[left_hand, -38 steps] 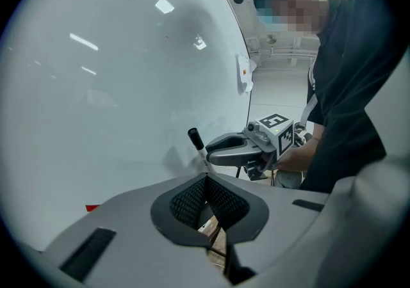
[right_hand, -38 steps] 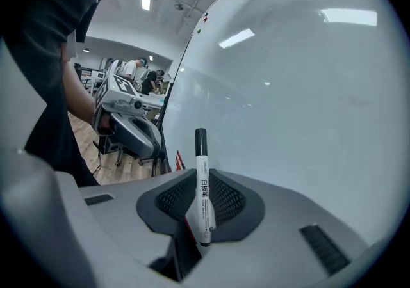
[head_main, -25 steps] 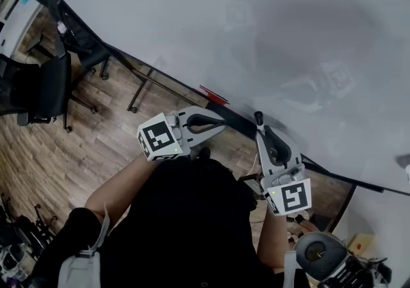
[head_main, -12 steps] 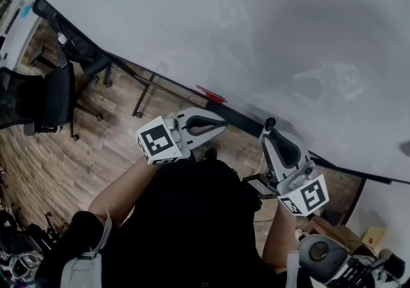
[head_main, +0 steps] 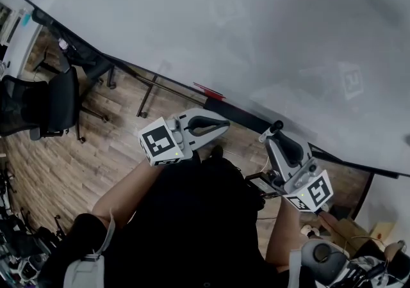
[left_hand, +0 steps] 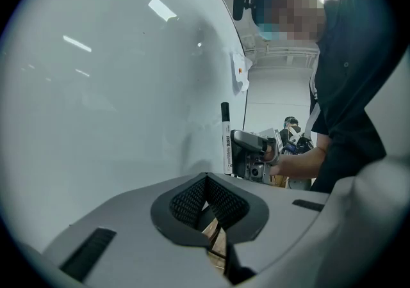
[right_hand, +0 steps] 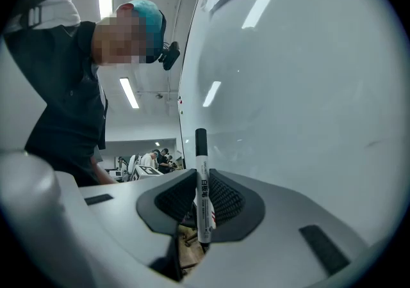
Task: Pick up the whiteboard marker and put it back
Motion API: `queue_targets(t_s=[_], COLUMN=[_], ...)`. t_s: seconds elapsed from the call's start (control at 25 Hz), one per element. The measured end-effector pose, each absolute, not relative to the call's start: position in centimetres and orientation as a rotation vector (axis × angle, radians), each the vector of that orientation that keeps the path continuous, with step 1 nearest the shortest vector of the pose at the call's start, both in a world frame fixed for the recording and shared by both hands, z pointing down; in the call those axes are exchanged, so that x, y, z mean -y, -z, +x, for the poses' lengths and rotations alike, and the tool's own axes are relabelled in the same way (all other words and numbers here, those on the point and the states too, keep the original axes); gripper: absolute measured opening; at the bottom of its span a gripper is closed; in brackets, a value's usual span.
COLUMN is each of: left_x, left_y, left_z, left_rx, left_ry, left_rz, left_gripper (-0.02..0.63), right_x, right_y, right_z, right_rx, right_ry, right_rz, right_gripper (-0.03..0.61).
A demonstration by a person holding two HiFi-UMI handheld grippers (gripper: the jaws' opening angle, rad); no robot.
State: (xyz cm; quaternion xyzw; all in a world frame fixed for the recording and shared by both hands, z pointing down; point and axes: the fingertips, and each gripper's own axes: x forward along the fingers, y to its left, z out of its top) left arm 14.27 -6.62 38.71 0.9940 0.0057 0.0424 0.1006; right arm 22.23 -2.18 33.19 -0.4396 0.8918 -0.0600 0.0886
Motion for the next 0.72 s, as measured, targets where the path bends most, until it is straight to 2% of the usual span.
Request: queue_targets(t_s=[0.72], left_x=[6.7], left_y=[-38.4], left_z=[14.4], left_rx=[-0.023], left_ry=[-0.126], left_rz=[2.951], left_gripper=[0.009], right_x=[2.3], right_y=[-34.8], right_z=[21.4], right_rx=[-2.666], right_ry=[0.178], right_rz=[-1.174], right_gripper=[0.072])
